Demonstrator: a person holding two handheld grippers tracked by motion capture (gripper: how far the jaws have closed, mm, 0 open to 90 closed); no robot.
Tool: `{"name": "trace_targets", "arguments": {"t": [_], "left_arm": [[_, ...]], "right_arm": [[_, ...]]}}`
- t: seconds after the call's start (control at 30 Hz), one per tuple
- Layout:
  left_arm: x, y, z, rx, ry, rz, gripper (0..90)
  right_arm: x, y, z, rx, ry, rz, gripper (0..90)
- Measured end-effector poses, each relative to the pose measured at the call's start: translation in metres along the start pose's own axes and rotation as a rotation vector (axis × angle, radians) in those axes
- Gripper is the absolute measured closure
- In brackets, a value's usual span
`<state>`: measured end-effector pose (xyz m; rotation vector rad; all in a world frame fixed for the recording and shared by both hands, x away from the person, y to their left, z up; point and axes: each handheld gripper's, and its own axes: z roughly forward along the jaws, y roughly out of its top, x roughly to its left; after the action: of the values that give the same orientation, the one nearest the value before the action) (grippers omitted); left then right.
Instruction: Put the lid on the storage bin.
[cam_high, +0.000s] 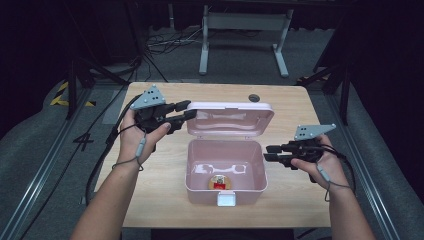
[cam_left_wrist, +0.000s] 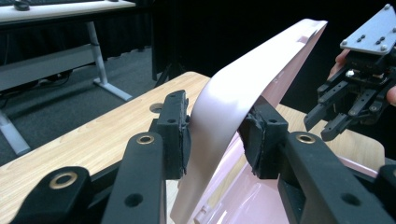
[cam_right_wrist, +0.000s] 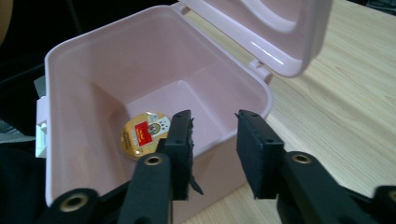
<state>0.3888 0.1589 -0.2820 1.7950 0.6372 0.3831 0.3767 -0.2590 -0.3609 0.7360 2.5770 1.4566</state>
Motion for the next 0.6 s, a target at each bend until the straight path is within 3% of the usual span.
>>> {"name": "trace_targets", "arguments": {"t": [0.1, 0.2, 0.37, 0.6], "left_arm": [[-0.001, -0.003, -0.002, 0.000, -0.004, -0.004, 64.7], [-0.002, -0.006, -0.005, 0.000, -0.010, -0.003, 64.5], [-0.005, -0.012, -0.010, 0.002, -0.030, -0.008, 64.1], [-0.007, -0.020, -0.017, 0.004, -0.065, -0.024, 66.6]], "right_arm": [[0.005, 0.004, 0.000, 0.005, -0.016, -0.045, 75.2], [0.012, 0.009, -0.001, -0.024, -0.021, -0.073, 79.3], [0.017, 0.012, -0.003, -0.073, -0.008, -0.084, 85.6], [0.022, 0.016, -0.008, -0.156, 0.039, -0.082, 87.5]]}}
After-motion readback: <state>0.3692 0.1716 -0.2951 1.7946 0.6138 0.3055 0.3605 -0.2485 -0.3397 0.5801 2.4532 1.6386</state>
